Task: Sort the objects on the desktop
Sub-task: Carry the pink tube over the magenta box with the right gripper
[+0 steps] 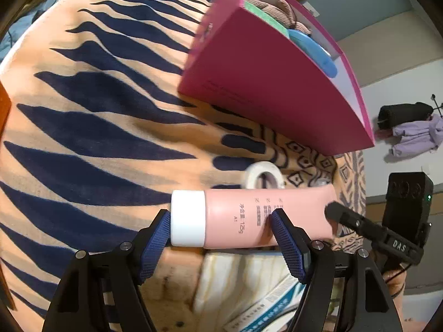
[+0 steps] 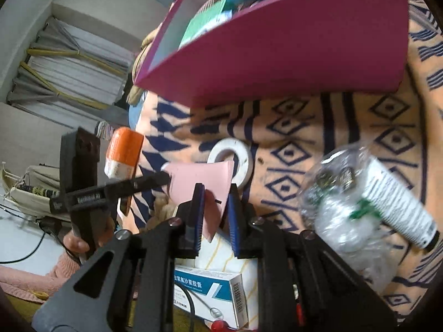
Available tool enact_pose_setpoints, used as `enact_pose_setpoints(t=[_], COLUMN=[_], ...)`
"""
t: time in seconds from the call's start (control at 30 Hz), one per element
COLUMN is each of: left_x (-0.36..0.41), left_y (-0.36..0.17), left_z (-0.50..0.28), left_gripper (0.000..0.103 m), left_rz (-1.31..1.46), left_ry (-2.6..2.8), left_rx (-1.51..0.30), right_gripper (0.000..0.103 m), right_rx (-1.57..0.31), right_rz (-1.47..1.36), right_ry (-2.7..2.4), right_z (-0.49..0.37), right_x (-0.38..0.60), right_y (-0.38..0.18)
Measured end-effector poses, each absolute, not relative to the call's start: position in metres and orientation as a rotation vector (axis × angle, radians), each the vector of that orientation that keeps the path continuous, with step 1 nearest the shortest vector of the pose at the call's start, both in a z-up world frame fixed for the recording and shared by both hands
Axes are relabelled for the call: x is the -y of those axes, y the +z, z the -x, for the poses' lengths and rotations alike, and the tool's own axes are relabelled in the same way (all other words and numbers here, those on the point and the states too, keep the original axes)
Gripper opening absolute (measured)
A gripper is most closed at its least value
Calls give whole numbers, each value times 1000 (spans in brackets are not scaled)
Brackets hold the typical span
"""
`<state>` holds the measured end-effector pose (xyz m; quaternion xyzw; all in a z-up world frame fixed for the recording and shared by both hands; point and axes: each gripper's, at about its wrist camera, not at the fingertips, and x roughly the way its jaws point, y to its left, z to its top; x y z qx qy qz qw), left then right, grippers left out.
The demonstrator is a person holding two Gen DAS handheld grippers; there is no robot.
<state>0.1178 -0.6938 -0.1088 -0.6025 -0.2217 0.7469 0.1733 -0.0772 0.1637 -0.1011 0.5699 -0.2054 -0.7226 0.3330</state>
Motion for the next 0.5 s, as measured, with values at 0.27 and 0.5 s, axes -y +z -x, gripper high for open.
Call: enact_pose_setpoints(t=[0.27,0.5], left_x=[808,927], left_y=[-92,-72], left_z=[-146,-170], left_gripper=[75,75], left_rz=[1661,1591], left_ry=[2090,2084], left_rx=[662,694], right_gripper=[18,18], right_rx=[618,619], right_rz=[-1460,-1377], right_ry=[-1897,-1922], right_z=[78,83], right_x=[-180,-177], right_y=[-90,-66])
